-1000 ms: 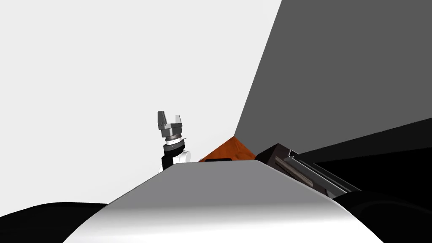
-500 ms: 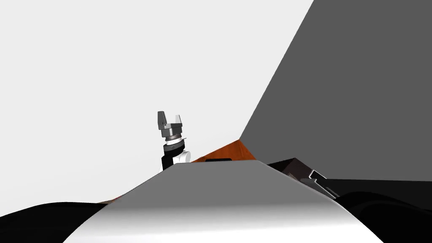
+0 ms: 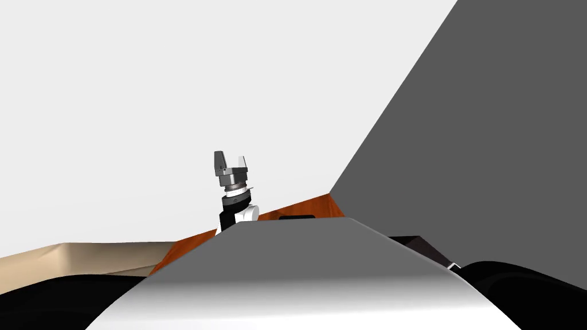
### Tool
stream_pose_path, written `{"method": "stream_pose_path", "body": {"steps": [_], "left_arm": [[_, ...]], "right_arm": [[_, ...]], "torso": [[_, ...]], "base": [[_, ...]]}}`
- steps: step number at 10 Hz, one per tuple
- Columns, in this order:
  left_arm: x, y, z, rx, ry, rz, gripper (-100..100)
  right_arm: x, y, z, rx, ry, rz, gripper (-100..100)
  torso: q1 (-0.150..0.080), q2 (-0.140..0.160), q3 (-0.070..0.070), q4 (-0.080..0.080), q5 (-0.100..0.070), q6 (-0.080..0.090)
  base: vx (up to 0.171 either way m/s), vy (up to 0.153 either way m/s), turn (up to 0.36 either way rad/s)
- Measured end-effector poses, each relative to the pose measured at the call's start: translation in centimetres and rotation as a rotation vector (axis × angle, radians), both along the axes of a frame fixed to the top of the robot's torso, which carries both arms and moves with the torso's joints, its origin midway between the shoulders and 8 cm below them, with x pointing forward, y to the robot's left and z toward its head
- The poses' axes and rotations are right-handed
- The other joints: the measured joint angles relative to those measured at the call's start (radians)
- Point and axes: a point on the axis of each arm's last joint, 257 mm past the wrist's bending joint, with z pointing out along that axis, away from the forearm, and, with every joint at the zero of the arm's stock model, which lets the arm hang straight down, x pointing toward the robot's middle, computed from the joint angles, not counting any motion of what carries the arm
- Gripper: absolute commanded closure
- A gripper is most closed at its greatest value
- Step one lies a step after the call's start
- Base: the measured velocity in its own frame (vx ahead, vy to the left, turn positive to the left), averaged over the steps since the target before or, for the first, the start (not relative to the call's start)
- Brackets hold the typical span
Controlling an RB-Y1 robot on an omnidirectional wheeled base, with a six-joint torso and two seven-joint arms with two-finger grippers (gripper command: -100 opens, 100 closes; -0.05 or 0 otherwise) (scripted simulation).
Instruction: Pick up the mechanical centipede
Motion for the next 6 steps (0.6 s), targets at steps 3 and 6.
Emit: {"method": "stream_pose_path", "body": {"steps": [3, 6], "left_arm": [[0.0, 0.0, 0.0, 0.0, 0.0, 0.0, 0], [0.0, 0.0, 0.0, 0.0, 0.0, 0.0, 0]], "right_arm": [[-3.3, 0.0, -0.4, 0.004, 0.091, -0.001, -100], [-3.0, -0.1, -0.8, 0.004, 0.093, -0.001, -100]], "torso": [[0.0, 0.0, 0.0, 0.0, 0.0, 0.0], [0.005, 0.001, 0.001, 0.0, 0.001, 0.0]], "base": [[-0.001, -0.067, 0.164], [-0.028, -0.008, 0.027]]}}
